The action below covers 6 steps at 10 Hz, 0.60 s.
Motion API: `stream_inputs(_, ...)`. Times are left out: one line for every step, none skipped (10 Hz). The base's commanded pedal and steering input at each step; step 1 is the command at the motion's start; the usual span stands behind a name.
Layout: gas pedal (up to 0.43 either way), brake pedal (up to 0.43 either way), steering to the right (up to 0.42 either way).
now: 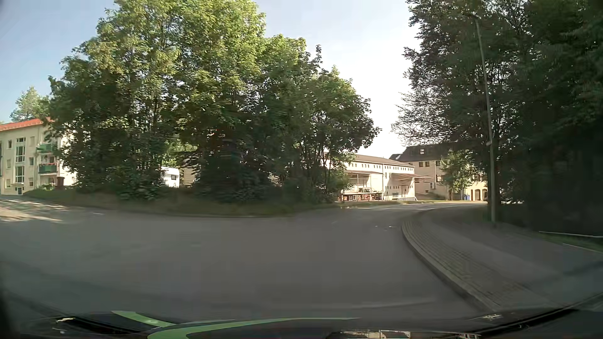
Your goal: Follow the waypoints while adhering to traffic rules and regulations
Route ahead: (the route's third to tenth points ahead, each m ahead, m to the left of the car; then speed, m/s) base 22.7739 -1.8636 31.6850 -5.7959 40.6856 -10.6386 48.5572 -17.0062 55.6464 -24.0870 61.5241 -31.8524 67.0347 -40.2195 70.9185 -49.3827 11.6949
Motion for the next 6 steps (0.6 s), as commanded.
stream_inputs(0.047,0.0,0.058)
stream_inputs(0.047,0.0,0.058)
stream_inputs(0.047,0.0,0.059)
stream_inputs(0.047,0.0,0.061)
stream_inputs(0.047,0.0,0.061)
stream_inputs(0.047,0.0,0.061)
